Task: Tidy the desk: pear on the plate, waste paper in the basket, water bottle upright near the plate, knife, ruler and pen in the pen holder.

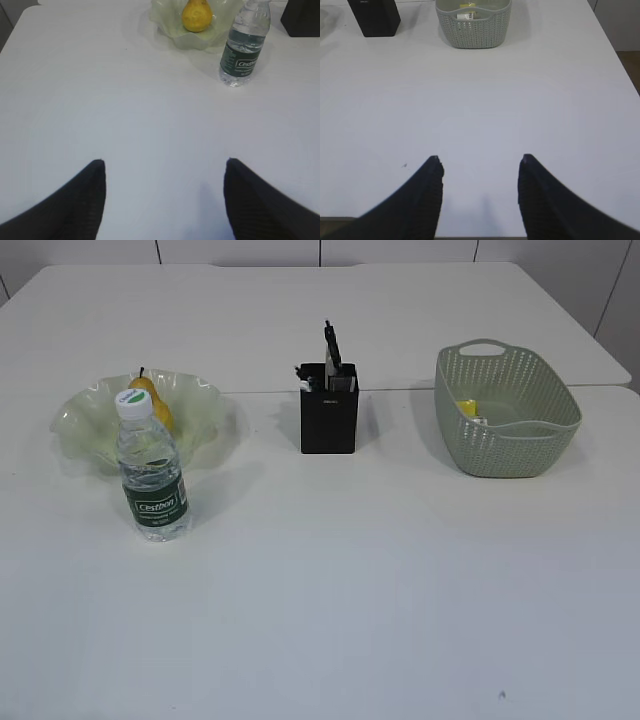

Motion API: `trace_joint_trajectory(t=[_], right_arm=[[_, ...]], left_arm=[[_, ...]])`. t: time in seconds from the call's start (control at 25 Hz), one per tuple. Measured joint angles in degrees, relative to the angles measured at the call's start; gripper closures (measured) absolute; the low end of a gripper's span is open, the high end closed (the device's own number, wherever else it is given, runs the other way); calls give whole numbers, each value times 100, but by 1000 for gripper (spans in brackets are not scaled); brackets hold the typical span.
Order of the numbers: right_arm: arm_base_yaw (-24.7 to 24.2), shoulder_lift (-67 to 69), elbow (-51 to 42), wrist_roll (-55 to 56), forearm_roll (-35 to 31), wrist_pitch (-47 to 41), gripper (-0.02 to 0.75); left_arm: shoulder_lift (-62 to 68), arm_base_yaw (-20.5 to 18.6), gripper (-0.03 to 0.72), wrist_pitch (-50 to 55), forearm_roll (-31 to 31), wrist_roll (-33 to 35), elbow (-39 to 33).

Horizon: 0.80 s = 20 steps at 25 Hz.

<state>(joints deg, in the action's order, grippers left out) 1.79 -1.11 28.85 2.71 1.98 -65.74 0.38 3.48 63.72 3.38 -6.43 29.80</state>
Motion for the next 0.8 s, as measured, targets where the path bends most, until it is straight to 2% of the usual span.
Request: trace_joint_trajectory(t=[0.36,0.44,0.8], right_arm=[[-3,0,0,0,0,0,372],[-3,0,0,11,0,0,345],[-3,0,0,-60,0,0,372]], left_arm=[[0,0,188,0,0,0,0],[0,0,189,0,0,0,0],[0,0,200,0,10,0,0]])
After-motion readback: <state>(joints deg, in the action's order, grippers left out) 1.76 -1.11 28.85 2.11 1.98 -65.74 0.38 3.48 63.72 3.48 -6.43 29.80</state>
